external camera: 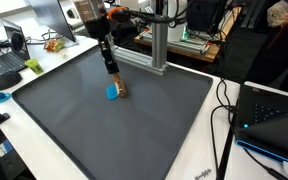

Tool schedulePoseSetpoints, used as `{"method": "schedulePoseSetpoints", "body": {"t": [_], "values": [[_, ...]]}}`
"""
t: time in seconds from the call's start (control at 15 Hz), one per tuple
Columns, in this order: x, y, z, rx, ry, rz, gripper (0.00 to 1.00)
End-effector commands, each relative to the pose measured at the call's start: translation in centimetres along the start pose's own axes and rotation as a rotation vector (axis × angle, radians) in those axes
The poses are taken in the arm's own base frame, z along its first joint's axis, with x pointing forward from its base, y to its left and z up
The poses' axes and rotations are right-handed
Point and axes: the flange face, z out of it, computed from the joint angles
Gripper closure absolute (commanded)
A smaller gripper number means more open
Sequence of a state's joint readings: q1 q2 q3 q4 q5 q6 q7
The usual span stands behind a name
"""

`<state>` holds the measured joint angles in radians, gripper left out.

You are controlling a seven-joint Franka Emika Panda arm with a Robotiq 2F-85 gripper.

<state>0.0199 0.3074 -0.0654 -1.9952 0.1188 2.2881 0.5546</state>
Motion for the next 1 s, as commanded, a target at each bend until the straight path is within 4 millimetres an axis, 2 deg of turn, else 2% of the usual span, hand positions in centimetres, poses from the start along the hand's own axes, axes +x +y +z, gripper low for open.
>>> {"method": "schedulePoseSetpoints", "body": {"t": [0.0, 0.6, 0.93], "values": [[-0.5, 0.7, -1.3, 0.027, 0.048, 0.050, 0.78], [0.9, 1.4, -0.5, 0.002, 0.108, 0.113, 0.78], [0.8, 0.7, 0.5, 0.002, 0.105, 0.121, 0.78]]}}
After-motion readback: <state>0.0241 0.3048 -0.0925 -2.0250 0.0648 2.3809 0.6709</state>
